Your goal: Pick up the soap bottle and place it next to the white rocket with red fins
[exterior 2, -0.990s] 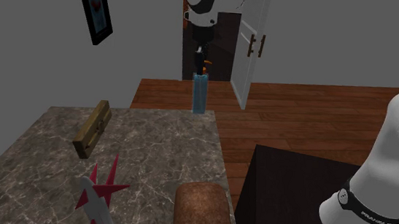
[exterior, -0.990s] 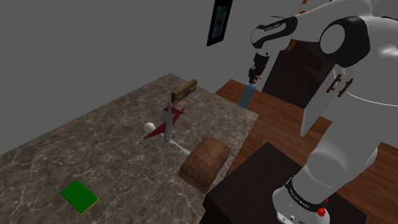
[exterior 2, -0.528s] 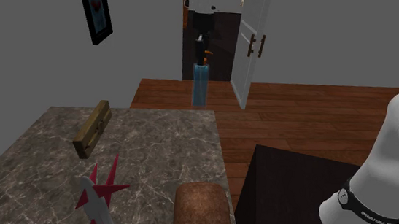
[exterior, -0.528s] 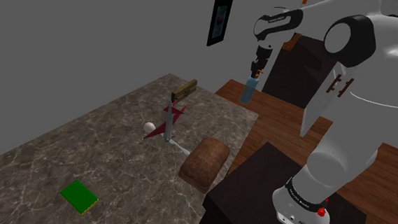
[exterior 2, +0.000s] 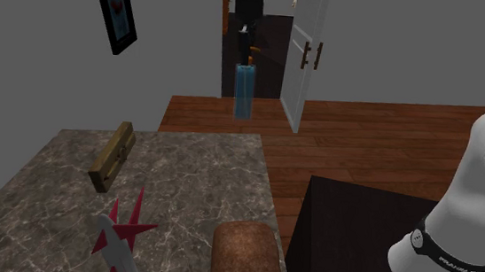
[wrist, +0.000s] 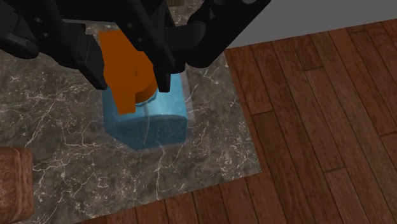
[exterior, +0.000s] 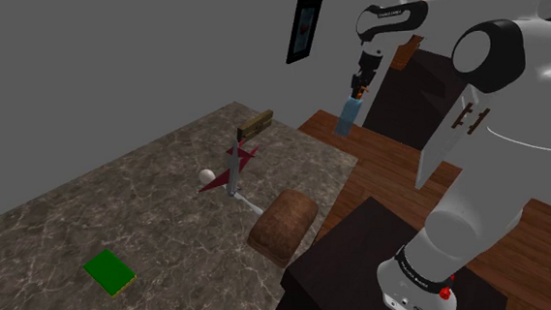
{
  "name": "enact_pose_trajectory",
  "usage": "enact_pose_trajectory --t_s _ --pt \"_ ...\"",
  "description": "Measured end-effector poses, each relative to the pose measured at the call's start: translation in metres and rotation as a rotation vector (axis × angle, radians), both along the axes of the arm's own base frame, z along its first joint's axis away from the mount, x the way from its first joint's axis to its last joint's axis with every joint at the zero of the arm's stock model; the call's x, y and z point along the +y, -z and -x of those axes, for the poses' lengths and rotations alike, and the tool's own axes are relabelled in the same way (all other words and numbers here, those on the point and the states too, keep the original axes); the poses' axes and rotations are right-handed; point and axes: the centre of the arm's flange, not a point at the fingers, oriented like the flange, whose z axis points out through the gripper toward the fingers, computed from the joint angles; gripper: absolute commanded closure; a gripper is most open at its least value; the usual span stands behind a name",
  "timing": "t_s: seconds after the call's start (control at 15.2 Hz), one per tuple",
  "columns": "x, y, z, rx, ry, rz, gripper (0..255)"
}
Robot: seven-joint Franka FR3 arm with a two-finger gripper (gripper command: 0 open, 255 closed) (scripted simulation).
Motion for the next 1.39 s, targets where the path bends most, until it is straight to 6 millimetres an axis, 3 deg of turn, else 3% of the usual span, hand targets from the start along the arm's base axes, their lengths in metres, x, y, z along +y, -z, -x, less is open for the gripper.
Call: enact_pose_trajectory --t_s 1.39 --pt "0.0 -0.11 0.0 0.0 0.0 0.0 255"
